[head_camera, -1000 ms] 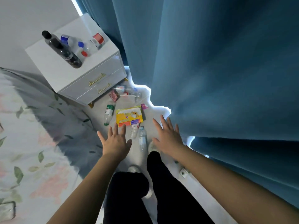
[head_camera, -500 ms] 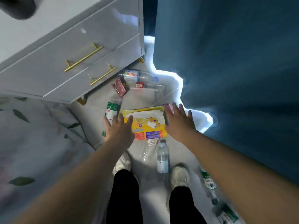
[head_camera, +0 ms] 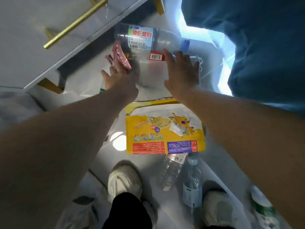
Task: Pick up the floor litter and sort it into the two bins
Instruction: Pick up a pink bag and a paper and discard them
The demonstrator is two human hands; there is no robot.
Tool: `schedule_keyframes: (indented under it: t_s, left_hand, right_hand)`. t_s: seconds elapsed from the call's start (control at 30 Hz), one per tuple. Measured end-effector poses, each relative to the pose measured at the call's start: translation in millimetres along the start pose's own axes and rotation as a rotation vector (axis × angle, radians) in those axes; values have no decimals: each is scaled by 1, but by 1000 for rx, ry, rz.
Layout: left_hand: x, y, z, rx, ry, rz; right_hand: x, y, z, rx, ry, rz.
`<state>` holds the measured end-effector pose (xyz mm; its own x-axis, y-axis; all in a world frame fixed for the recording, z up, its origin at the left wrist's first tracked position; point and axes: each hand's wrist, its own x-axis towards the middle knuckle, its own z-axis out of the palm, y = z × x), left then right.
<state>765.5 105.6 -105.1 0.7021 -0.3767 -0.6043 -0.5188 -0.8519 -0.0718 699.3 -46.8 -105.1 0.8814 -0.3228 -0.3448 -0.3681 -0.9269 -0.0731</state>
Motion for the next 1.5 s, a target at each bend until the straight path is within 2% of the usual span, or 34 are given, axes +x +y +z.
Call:
schedule_keyframes:
  t_s: [0.07,0.13,0.23,0.3,0.37,0.47,0.57,0.67,0.77,0.9,1.0,1.17,1.27,1.37,1.5]
  left_hand:
    - [7,0,2,-26,-32,-38]
    - [7,-1,0,-25,-48,-76]
    - [-7,-4,-3,-55,12,-80]
    - [-23,-4,-8,-97,110,-77]
    - [-41,-2,-16,-194,286,-61]
    - [-66,9,-32,-416,450,69]
    - [-77,30,-45,-605,434,207]
    - [-76,67,-53,-723,253,297]
    - [-61,110,-48,-668,87,349]
    - [-46,165,-29,-447,-47,444]
    - [-36,198,-3,-211,17,453]
    - [-17,234,27,-90,113,246]
    - [-16,243,36,-76,187,217]
    - [-16,246,42,-106,168,214]
    - [-27,254,26,-232,193,309]
  right_hand:
    - [9,3,8,-59,91,-8]
    - [12,6,11,-19,162,-13]
    - [6,8,7,84,151,-41]
    - [-7,13,-3,203,112,-20]
    - [-24,23,-18,297,72,42]
    - [-54,55,-37,275,-33,138]
    - [-89,97,-47,260,-129,300]
    - [-121,132,-44,296,-222,443]
    - [-146,157,-33,245,-323,494]
    - [-167,178,-13,245,-354,553]
    - [-176,189,5,268,-340,582]
    - [-184,207,34,337,-330,624]
    - [-187,215,44,361,-317,624]
    - [-191,222,50,371,-316,584]
    - [-195,225,44,334,-300,548]
